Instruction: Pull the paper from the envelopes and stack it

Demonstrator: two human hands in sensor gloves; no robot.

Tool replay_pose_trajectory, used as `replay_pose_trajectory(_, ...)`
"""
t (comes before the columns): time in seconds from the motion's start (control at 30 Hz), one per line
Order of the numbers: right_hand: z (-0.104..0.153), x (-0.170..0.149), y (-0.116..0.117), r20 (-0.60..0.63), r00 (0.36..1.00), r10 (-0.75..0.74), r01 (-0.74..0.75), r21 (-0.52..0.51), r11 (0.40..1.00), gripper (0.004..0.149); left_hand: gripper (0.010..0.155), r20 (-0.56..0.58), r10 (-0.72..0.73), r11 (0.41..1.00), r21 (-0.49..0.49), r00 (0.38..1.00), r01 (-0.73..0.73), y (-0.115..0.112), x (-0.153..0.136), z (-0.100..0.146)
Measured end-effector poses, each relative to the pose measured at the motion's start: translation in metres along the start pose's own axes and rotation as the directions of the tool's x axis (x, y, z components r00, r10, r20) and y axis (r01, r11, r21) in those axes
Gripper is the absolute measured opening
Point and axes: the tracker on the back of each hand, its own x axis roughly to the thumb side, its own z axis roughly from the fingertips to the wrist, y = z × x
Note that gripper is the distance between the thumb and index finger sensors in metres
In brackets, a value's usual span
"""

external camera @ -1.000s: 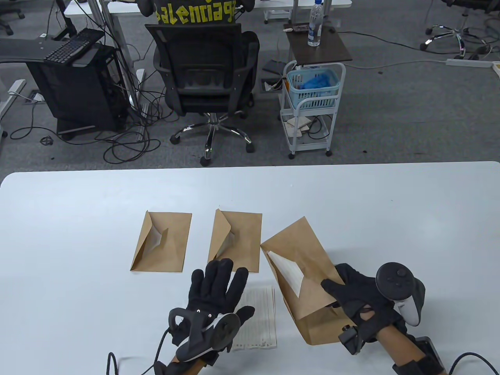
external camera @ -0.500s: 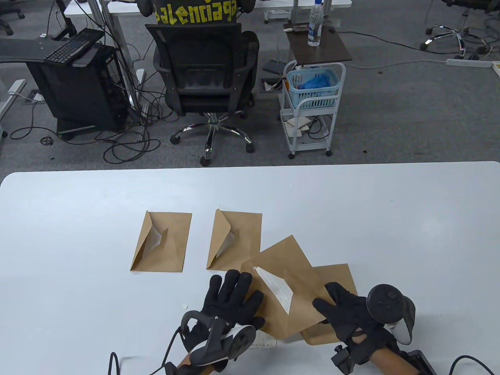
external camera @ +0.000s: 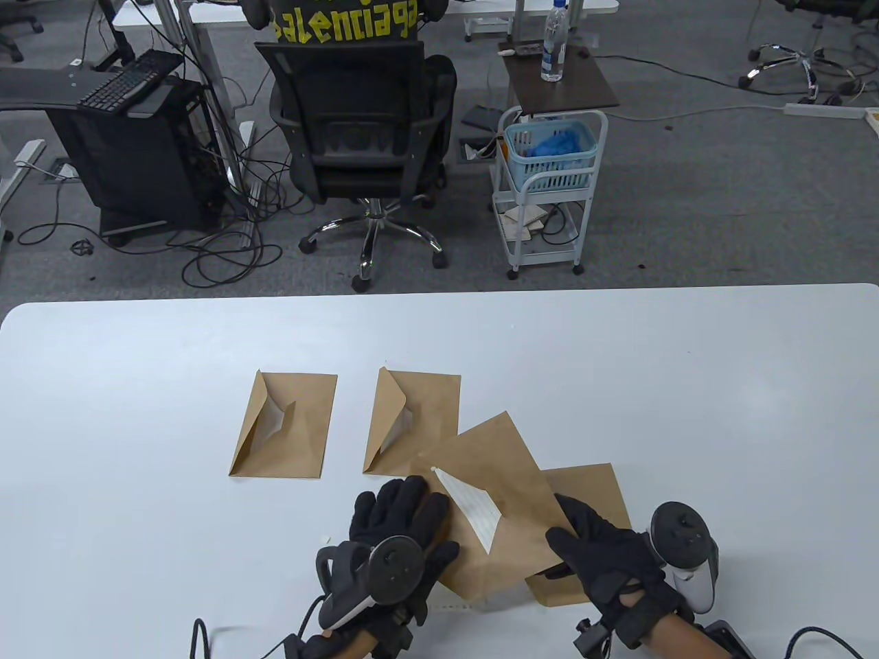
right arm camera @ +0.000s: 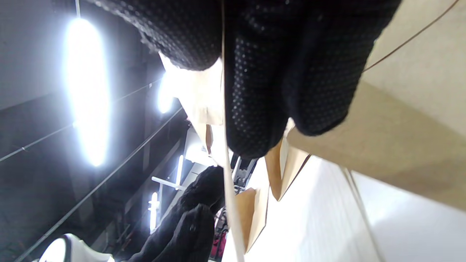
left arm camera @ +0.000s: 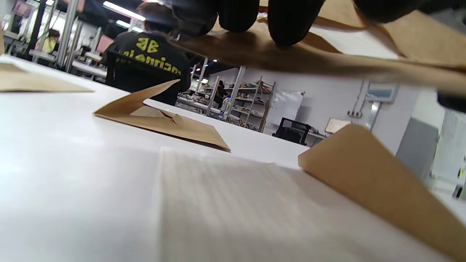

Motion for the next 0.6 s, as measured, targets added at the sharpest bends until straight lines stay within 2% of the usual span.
replay_pose_trajectory(0.17, 0.001, -0.002, 0.005, 0.038, 0.996, -0.087, 0.086, 0.018, 0.996, 0.046, 0.065, -0.031, 0.197, 0.98, 0.012, 0.98, -0.197, 0.004, -0.008, -0.001)
replay_pose_trajectory(0.33, -0.001, -0.003, 0.011, 0.072, 0.988, -0.136, 0.131, 0.069, 0.989, 0.048, 0.064, -0.048, 0.267, 0.963, 0.057, 0.963, -0.264, 0.008, -0.012, 0.0)
replay_pose_trajectory(0.43, -0.001, 0.0, 0.02, 0.104, 0.969, -0.224, 0.207, 0.154, 0.966, 0.045, 0.063, -0.056, 0.298, 0.954, 0.034, 0.953, -0.296, 0.005, -0.014, -0.001)
replay_pose_trajectory(0.5, 0.001, 0.002, 0.025, 0.117, 0.973, -0.198, 0.174, 0.186, 0.967, 0.045, 0.065, -0.04, 0.376, 0.926, -0.017, 0.926, -0.377, 0.001, -0.015, -0.004)
replay_pose_trajectory(0.53, 0.0, 0.002, 0.029, 0.136, 0.974, -0.18, 0.148, 0.22, 0.964, 0.045, 0.065, -0.045, 0.43, 0.9, -0.061, 0.902, -0.432, -0.002, -0.015, -0.005)
replay_pose_trajectory(0.6, -0.001, 0.002, 0.032, 0.138, 0.973, -0.185, 0.145, 0.255, 0.956, 0.045, 0.065, -0.06, 0.535, 0.839, -0.081, 0.843, -0.538, -0.005, -0.016, -0.006)
